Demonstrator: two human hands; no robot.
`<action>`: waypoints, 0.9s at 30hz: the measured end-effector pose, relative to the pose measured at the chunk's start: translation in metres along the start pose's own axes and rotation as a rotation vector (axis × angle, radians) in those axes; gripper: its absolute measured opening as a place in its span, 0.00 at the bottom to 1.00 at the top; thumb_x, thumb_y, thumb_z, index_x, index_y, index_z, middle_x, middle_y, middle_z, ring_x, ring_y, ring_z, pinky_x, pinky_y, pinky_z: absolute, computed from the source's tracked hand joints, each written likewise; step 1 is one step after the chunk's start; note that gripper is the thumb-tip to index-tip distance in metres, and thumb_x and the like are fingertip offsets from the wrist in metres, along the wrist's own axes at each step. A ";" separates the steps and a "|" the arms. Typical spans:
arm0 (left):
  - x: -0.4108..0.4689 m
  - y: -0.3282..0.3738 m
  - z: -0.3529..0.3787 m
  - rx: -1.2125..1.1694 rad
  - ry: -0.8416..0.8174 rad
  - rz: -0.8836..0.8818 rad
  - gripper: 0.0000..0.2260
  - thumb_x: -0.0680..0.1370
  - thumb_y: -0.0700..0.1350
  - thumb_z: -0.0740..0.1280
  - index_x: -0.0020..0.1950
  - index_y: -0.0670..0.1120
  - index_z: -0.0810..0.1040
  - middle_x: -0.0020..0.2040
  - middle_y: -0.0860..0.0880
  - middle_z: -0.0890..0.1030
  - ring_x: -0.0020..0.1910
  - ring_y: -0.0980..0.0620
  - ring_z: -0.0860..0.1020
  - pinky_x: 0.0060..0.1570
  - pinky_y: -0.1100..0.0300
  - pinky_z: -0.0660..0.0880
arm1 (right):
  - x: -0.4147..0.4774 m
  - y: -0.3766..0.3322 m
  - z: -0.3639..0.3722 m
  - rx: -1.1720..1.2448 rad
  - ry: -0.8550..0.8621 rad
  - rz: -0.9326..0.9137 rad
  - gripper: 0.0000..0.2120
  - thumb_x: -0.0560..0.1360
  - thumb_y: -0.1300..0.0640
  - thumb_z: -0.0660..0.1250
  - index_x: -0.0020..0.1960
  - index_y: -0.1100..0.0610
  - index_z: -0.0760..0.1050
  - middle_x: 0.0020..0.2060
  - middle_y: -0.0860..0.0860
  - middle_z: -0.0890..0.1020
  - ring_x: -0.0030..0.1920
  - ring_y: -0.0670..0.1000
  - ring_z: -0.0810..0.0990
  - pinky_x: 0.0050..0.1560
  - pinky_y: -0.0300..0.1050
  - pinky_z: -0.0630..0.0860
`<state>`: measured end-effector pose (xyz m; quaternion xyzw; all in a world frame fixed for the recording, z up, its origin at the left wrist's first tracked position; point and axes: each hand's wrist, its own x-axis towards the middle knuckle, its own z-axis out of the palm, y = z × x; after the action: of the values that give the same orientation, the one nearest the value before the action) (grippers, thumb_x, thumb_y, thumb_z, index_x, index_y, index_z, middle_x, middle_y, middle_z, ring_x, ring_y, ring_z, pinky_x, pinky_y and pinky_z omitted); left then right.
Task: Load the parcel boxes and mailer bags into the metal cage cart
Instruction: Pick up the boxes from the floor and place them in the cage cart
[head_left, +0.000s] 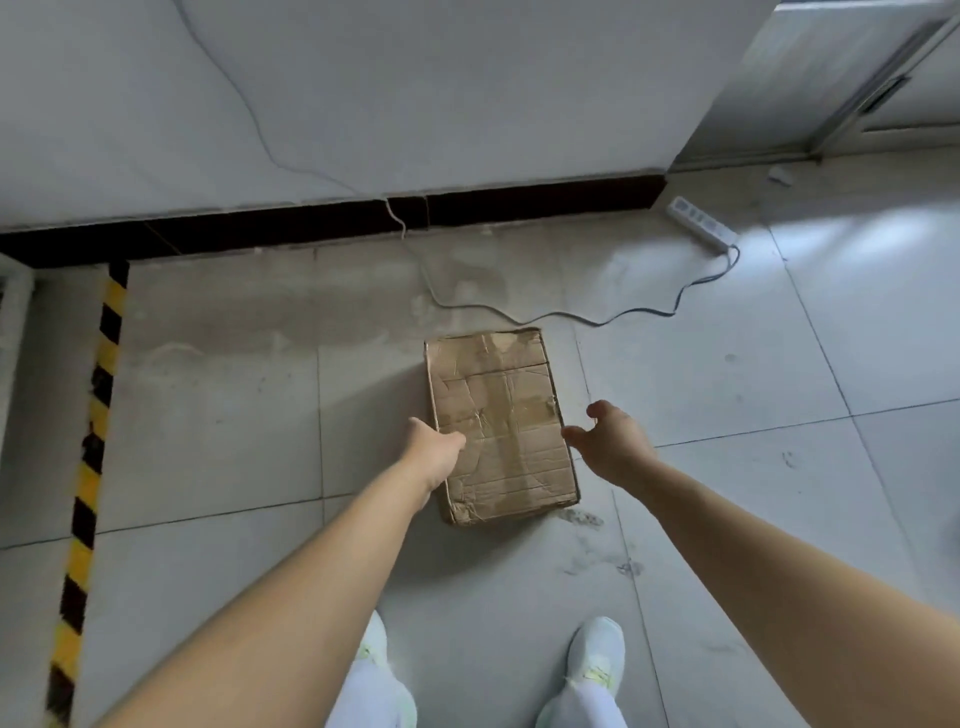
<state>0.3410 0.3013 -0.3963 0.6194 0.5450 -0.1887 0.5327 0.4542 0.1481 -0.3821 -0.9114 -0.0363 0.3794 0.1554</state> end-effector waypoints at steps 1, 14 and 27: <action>0.018 -0.012 0.009 0.019 0.013 -0.025 0.28 0.79 0.43 0.64 0.75 0.36 0.57 0.74 0.40 0.64 0.72 0.43 0.64 0.67 0.54 0.62 | 0.017 0.010 0.015 -0.002 -0.013 0.010 0.23 0.79 0.51 0.64 0.68 0.63 0.67 0.61 0.60 0.76 0.61 0.59 0.75 0.57 0.49 0.72; 0.212 -0.092 0.090 0.116 0.115 -0.079 0.30 0.77 0.48 0.67 0.73 0.38 0.59 0.73 0.40 0.65 0.70 0.40 0.68 0.65 0.52 0.66 | 0.191 0.082 0.140 0.086 -0.064 0.037 0.35 0.75 0.44 0.67 0.73 0.62 0.60 0.68 0.60 0.68 0.67 0.60 0.70 0.66 0.52 0.68; 0.245 -0.052 0.084 -0.318 0.098 -0.186 0.40 0.66 0.50 0.77 0.69 0.42 0.59 0.65 0.40 0.72 0.61 0.41 0.75 0.60 0.44 0.75 | 0.231 0.047 0.127 0.350 -0.019 0.156 0.43 0.70 0.37 0.70 0.72 0.64 0.60 0.67 0.60 0.65 0.64 0.59 0.70 0.65 0.51 0.69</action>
<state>0.4070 0.3363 -0.6501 0.4828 0.6481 -0.1183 0.5769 0.5262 0.1778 -0.6378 -0.8668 0.0996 0.3997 0.2812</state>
